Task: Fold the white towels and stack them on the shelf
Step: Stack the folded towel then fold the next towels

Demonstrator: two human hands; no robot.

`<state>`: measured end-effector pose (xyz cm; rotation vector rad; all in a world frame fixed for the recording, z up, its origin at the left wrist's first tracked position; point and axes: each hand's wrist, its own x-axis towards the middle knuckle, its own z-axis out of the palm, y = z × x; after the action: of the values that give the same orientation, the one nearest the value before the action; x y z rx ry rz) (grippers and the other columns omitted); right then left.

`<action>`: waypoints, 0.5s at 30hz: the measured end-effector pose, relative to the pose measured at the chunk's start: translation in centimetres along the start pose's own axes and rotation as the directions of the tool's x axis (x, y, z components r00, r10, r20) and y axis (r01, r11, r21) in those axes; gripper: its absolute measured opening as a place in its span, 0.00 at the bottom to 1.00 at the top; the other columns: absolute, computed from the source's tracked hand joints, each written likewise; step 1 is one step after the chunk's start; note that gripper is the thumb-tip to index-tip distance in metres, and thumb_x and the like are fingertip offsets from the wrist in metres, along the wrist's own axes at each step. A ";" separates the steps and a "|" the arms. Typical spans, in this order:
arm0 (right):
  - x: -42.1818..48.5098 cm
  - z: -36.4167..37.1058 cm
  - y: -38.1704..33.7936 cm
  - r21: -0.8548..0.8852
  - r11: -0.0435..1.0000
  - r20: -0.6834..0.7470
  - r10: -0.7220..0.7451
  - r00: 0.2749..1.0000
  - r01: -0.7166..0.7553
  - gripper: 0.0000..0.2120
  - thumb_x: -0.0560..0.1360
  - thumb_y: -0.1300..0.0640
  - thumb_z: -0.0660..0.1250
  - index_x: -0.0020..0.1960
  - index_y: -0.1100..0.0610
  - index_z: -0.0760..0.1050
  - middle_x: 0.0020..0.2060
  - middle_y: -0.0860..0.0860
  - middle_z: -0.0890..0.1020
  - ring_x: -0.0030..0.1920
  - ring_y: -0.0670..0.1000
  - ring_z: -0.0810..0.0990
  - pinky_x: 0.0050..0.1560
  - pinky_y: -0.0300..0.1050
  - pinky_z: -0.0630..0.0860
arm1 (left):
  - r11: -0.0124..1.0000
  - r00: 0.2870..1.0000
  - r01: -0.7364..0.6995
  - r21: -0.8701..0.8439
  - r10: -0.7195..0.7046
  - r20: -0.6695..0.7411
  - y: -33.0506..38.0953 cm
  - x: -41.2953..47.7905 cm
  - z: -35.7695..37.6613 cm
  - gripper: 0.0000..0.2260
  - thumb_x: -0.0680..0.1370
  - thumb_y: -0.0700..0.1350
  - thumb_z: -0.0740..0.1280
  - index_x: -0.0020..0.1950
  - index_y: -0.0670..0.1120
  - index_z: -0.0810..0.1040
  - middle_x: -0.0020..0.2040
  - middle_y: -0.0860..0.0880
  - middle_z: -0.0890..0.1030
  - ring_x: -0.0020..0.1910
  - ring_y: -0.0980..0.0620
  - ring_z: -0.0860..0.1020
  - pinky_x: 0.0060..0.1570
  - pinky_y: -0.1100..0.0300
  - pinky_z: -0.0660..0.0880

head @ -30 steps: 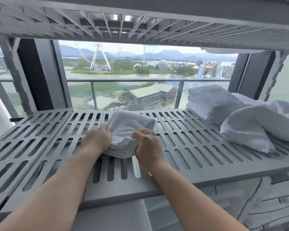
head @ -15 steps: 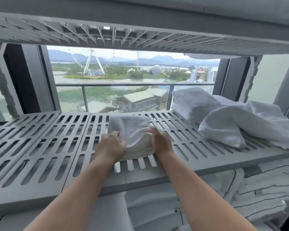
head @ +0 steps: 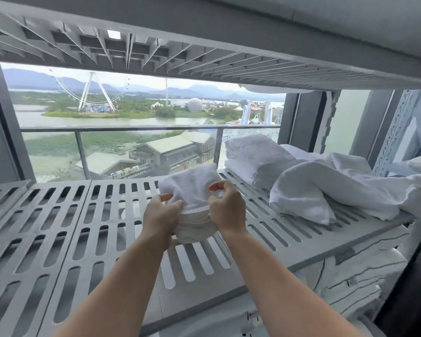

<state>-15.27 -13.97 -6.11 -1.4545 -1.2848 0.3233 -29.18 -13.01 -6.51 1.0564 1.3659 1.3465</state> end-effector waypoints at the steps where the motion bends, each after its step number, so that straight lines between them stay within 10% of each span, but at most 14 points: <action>1: 0.3 -0.1 -0.1 0.003 1.000 -0.015 -0.012 1.000 0.012 0.14 0.71 0.66 0.65 0.50 0.50 0.79 0.45 0.44 0.82 0.47 0.46 0.76 0.48 0.37 0.67 | 1.000 1.000 -0.023 0.003 0.023 0.001 0.1 0.2 0.4 0.15 0.77 0.41 0.70 0.63 0.45 0.75 0.55 0.43 0.81 0.52 0.41 0.82 0.53 0.39 0.81; 15: 8.6 -5.1 0.2 0.042 0.989 -0.157 -0.130 0.979 0.139 0.15 0.70 0.67 0.65 0.45 0.47 0.77 0.39 0.38 0.80 0.45 0.46 0.79 0.47 0.40 0.72 | 0.974 0.984 -0.153 -0.165 0.165 0.062 4.1 0.9 8.0 0.22 0.75 0.38 0.68 0.69 0.46 0.73 0.60 0.44 0.80 0.55 0.44 0.82 0.56 0.42 0.80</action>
<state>-8.01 -9.61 -0.78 -1.3144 -1.2331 0.1504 -21.68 -10.28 -2.29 1.1142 1.1168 1.4911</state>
